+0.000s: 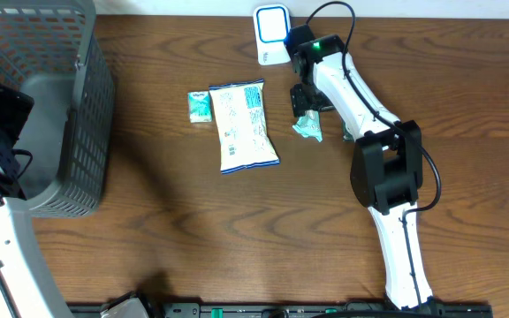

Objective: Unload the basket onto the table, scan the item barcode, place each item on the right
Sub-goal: 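Reach back and grasp the light-green wipes pack with the right gripper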

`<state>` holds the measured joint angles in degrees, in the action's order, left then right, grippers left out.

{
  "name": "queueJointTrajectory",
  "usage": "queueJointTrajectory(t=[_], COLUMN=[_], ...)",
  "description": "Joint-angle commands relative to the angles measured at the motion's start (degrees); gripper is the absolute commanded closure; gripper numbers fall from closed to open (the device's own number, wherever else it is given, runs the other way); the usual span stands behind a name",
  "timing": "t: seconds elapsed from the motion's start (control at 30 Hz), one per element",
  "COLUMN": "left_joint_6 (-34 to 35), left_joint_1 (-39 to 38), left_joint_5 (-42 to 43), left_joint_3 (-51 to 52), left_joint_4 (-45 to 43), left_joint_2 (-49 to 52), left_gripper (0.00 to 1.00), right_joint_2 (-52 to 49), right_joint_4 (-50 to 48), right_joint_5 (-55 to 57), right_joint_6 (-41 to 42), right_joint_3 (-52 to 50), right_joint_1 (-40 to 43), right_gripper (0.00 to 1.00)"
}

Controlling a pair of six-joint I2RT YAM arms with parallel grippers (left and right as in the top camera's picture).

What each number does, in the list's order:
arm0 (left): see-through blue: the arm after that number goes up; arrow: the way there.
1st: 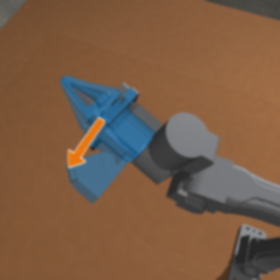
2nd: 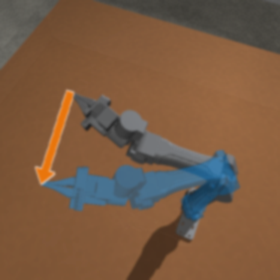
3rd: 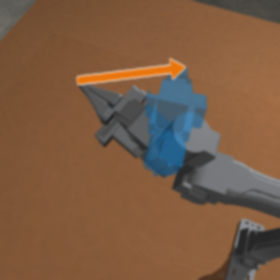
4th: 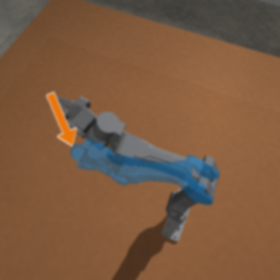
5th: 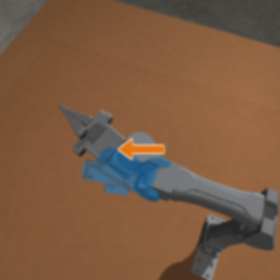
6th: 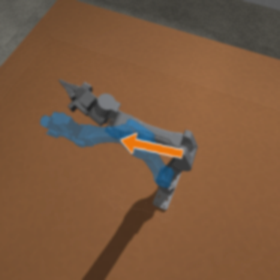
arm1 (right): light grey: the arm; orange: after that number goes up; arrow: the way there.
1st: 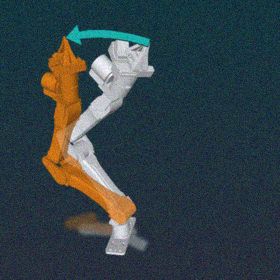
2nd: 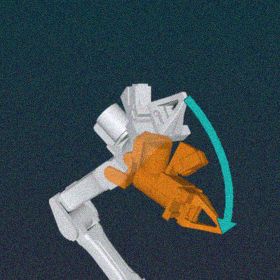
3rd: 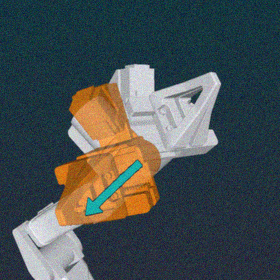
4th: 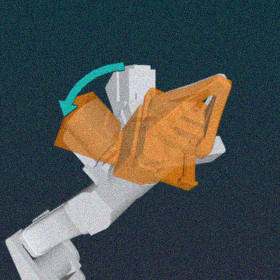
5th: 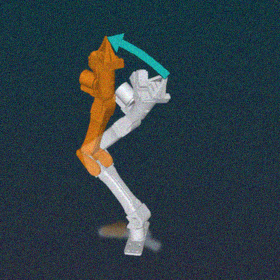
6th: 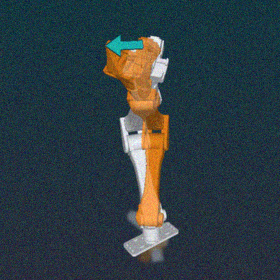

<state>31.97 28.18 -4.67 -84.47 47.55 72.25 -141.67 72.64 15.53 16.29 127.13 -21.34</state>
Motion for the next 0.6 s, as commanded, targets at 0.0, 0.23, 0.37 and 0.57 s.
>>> queueJointTrajectory(t=[0.0, 0.23, 0.37, 0.57], left_joint_6=[0.5, 0.5, 0.5, 0.5], left_joint_1=[0.1, 0.1, 0.1, 0.1], left_joint_5=[-0.5, -0.5, -0.5, -0.5], left_joint_3=[-0.1, -0.1, -0.1, -0.1], left_joint_4=[0.0, 0.0, 0.0, 0.0], left_joint_2=[0.2, 0.2, 0.2, 0.2], left_gripper=[0.02, 0.02, 0.02, 0.02], right_joint_2=[3.0, 3.0, 2.8, 2.8], right_joint_4=[-1.2, -4.1, -4.3, -7.9], right_joint_5=[1.9, 3.0, 6.3, 9.8], right_joint_6=[-2.3, -2.2, -0.6, 0.4], right_joint_3=[0.4, 0.2, -0.5, -7.6], right_joint_1=[-1.7, -5.4, -7.1, -8.1], right_gripper=[0.17, 0.26, 0.32, 0.31])
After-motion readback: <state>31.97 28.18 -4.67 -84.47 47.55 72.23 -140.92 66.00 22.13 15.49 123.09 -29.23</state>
